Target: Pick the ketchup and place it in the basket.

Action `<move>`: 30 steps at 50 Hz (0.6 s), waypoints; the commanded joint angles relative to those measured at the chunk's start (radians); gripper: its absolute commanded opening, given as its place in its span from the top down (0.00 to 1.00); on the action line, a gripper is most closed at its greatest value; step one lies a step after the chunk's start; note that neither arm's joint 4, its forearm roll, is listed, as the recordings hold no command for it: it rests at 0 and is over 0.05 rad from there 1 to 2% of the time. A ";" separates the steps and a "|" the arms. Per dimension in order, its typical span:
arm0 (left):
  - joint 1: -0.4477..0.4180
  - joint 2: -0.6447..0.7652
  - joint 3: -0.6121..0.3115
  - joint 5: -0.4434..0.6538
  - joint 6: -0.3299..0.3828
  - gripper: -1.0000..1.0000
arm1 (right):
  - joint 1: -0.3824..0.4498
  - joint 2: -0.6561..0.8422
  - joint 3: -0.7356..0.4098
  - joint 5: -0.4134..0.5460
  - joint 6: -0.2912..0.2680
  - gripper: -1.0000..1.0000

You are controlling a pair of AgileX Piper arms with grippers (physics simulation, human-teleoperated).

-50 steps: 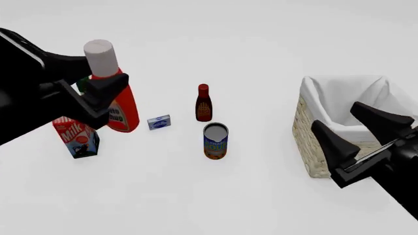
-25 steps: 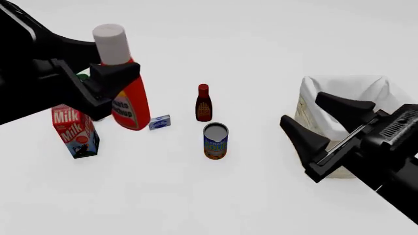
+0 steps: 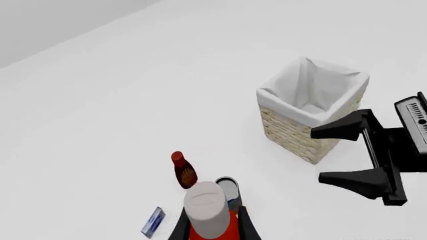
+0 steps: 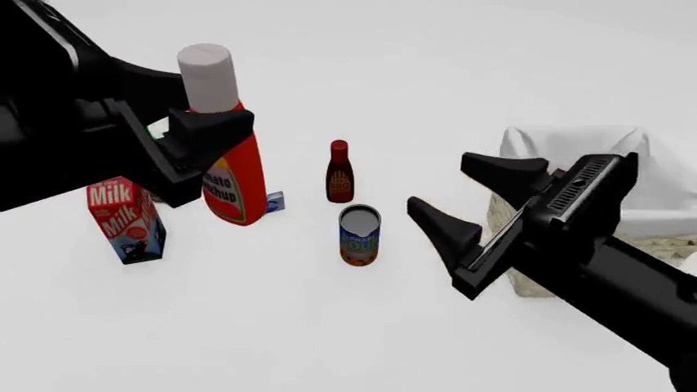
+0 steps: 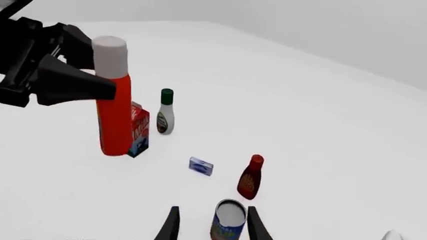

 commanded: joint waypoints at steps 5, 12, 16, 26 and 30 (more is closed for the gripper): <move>-0.017 0.006 0.007 -0.013 0.010 1.00 | 0.066 0.096 -0.071 0.006 -0.001 0.00; -0.015 0.013 0.022 -0.029 0.008 1.00 | 0.102 0.129 -0.113 0.022 0.003 0.00; -0.015 0.015 0.024 -0.031 0.009 1.00 | 0.116 0.139 -0.130 0.032 0.006 0.00; -0.014 0.024 0.025 -0.038 0.016 1.00 | 0.163 0.158 -0.154 0.037 0.030 0.00; -0.013 0.027 0.024 -0.039 0.018 1.00 | 0.184 0.167 -0.162 0.038 0.038 0.00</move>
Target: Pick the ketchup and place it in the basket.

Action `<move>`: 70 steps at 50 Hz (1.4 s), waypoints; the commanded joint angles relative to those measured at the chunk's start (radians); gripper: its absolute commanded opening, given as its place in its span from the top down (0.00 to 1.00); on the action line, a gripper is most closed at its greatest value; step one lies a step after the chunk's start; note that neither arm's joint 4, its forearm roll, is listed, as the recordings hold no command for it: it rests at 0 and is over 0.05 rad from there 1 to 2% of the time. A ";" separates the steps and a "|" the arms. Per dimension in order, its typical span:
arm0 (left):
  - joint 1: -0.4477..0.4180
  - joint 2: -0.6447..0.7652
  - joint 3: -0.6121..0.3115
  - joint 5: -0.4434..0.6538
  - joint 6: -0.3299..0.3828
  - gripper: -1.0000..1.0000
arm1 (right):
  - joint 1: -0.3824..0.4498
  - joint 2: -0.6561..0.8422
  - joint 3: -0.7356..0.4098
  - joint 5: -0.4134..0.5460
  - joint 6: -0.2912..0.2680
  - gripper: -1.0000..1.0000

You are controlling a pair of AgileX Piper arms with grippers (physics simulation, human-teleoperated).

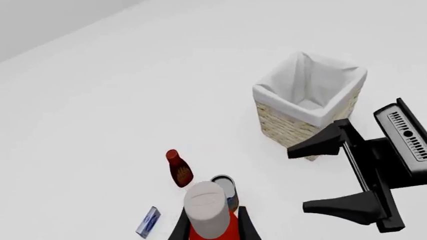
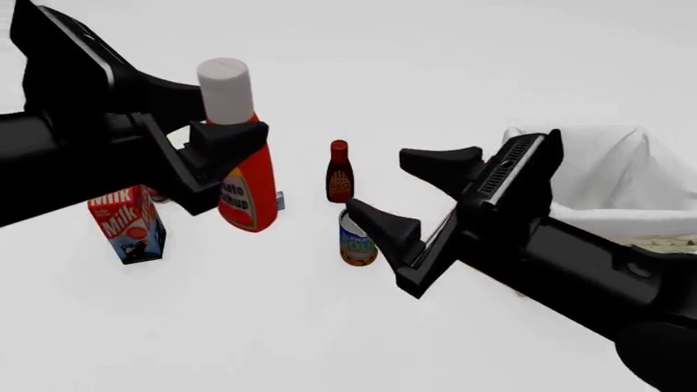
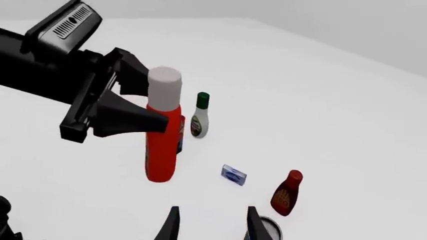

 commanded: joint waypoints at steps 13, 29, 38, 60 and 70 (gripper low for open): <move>-0.005 0.012 -0.004 -0.011 0.025 1.00 | 0.095 0.044 -0.059 0.012 0.027 0.00; -0.012 0.009 -0.008 -0.002 0.025 1.00 | 0.133 0.073 -0.089 -0.001 0.017 0.00; -0.020 0.014 -0.016 0.000 0.023 1.00 | 0.134 0.095 -0.097 -0.017 0.010 0.00; -0.022 0.020 -0.022 0.006 0.023 1.00 | 0.135 0.142 -0.082 -0.096 -0.001 0.00; -0.021 0.021 -0.020 0.005 0.020 1.00 | 0.132 0.161 -0.080 -0.124 -0.016 0.00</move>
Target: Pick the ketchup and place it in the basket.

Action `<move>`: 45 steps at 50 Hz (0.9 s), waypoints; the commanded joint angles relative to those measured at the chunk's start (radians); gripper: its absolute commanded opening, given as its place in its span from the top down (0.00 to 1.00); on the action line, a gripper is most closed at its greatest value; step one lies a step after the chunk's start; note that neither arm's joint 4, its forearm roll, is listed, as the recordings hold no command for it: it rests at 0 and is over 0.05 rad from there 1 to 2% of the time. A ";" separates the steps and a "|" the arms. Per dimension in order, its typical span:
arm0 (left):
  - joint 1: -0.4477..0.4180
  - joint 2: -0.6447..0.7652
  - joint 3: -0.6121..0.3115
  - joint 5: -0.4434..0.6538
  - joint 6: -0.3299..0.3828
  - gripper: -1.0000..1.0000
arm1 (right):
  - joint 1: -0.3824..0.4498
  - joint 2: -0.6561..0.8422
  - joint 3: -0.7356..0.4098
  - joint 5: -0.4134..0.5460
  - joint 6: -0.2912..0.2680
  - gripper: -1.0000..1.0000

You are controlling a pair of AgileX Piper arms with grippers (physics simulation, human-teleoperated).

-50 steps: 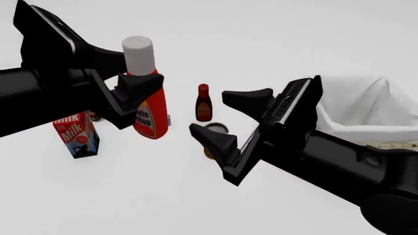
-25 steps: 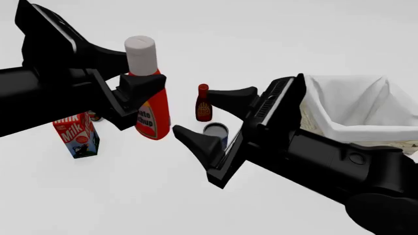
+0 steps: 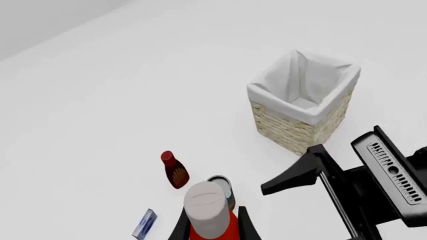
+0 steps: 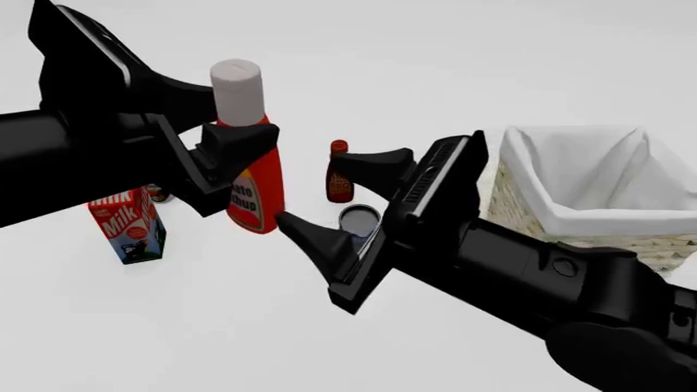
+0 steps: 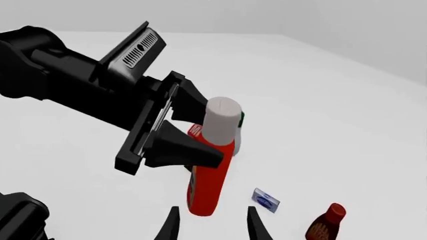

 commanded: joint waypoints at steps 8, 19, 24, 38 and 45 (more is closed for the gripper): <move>0.003 -0.002 0.005 -0.007 0.012 1.00 | 0.000 0.043 -0.006 -0.041 -0.028 0.00; 0.010 0.000 0.012 -0.010 0.013 1.00 | 0.009 0.079 0.005 -0.084 -0.008 0.00; 0.008 0.001 0.015 -0.011 0.010 1.00 | 0.008 0.087 0.002 -0.092 -0.009 0.00; 0.007 0.006 0.014 -0.012 0.008 1.00 | 0.014 0.114 -0.013 -0.107 -0.013 0.00; 0.011 0.010 0.020 -0.019 0.007 1.00 | 0.018 0.138 -0.027 -0.112 -0.023 0.00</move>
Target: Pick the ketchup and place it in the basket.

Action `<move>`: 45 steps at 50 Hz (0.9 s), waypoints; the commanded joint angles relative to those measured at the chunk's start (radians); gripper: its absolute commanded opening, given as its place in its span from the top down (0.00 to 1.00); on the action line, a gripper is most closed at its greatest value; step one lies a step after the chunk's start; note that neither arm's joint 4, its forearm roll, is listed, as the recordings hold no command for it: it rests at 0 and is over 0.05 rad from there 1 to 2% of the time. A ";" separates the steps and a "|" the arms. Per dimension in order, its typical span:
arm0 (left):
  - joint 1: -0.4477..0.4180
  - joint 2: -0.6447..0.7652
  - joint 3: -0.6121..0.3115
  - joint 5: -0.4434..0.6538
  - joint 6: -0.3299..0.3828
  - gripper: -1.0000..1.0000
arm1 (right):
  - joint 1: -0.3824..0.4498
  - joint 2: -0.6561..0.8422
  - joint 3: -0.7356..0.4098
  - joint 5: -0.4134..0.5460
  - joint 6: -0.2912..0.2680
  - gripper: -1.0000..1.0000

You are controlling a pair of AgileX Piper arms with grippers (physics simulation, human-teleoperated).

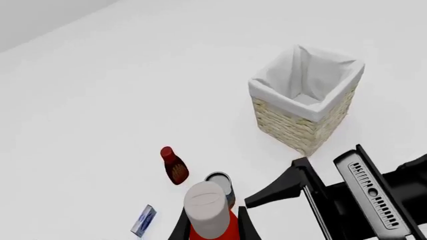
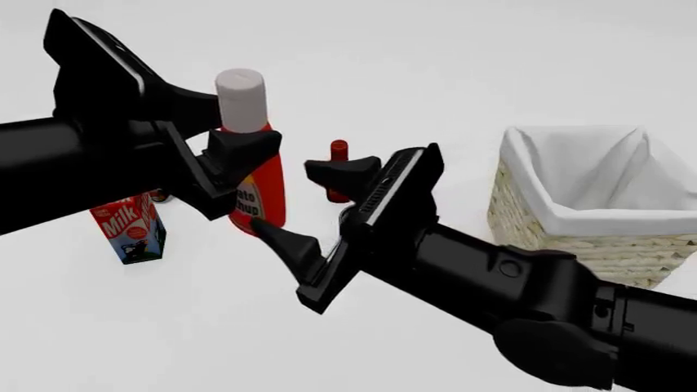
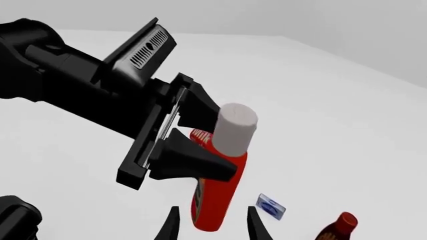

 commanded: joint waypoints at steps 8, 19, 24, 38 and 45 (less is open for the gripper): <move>0.000 0.001 0.001 -0.006 0.013 1.00 | 0.001 0.061 -0.023 -0.028 -0.010 0.00; 0.004 0.002 0.000 -0.006 0.015 1.00 | -0.003 0.092 -0.045 -0.031 -0.016 0.00; 0.001 0.003 -0.003 -0.004 0.012 1.00 | -0.001 0.097 -0.052 -0.032 -0.011 0.00; 0.003 0.002 -0.015 0.004 0.012 1.00 | -0.005 0.131 -0.077 -0.043 -0.013 0.00; 0.004 0.002 -0.021 0.008 0.011 1.00 | -0.016 0.153 -0.093 -0.051 -0.015 0.00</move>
